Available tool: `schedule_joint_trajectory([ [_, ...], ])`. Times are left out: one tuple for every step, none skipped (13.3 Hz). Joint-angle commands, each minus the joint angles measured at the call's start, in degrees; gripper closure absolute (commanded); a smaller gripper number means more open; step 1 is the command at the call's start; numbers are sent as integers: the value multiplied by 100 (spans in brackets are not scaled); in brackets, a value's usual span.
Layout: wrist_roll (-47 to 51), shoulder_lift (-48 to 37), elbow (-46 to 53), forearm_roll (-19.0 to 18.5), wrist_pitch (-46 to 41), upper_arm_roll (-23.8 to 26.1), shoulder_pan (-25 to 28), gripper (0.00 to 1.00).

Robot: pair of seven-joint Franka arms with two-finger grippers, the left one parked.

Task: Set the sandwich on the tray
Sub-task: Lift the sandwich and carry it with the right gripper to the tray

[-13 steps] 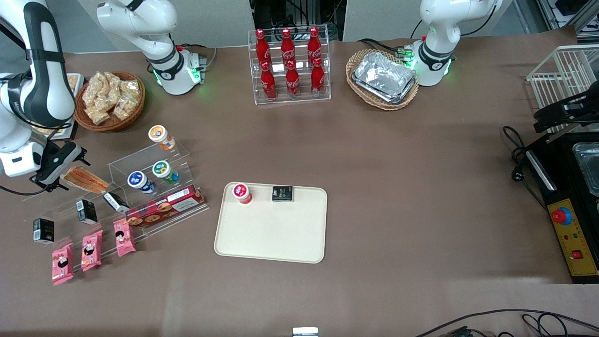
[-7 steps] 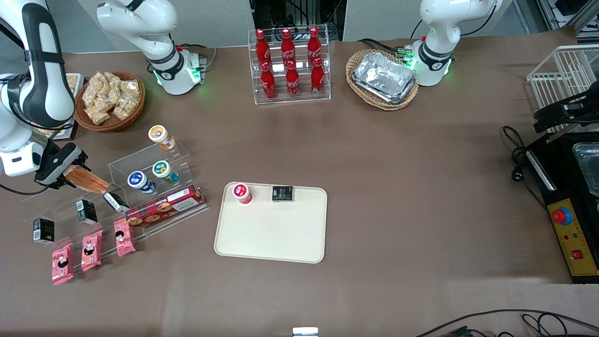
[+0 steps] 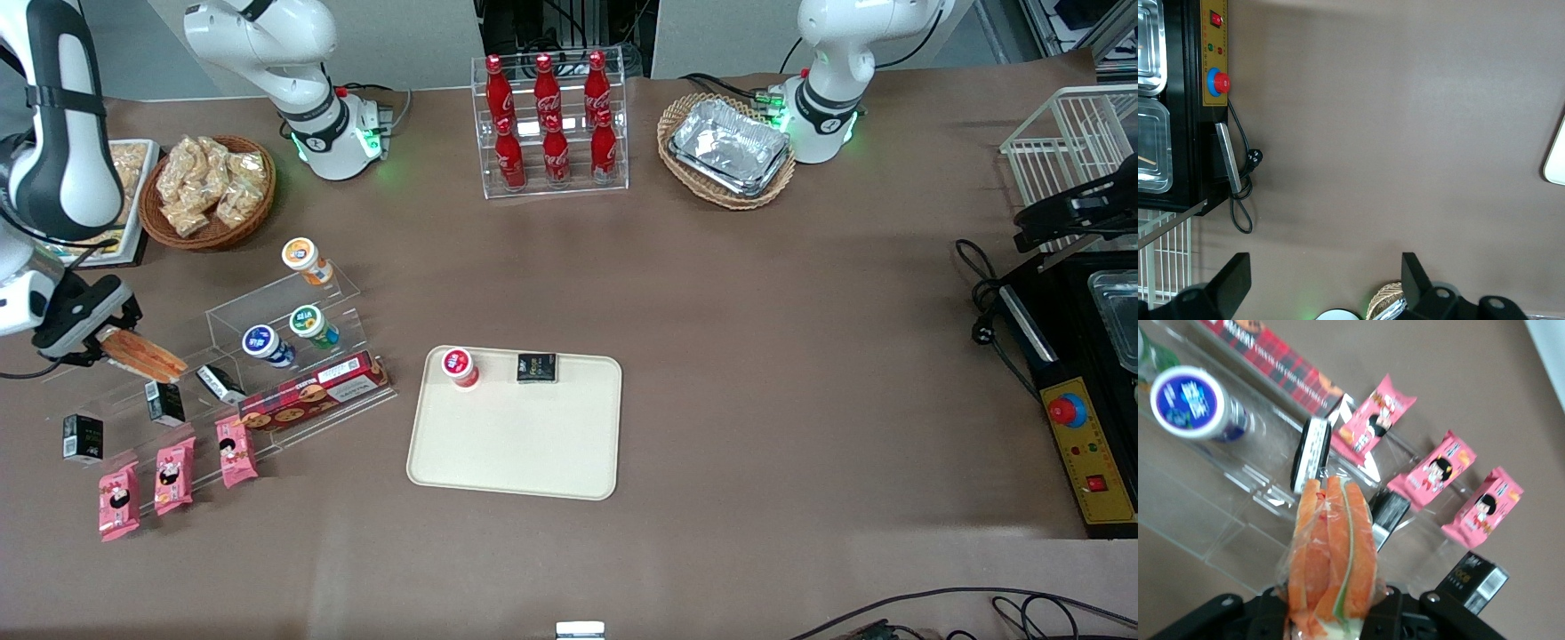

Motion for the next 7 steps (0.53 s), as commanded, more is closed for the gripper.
schedule_joint_trajectory([
  [283,405,1064,395,-856,5,357,100],
  [449,493,1337,396,-1024,5,497,100],
  [660,607,1626,396,-1182,5,664,100],
  [888,747,1925,396,-1349,5,831,100],
  [1143,888,2180,396,-1473,5,1032,100],
  [1415,1019,2418,378,-1561,-3,1269,100],
  [1696,1160,2612,369,-1614,-4,1481,100],
])
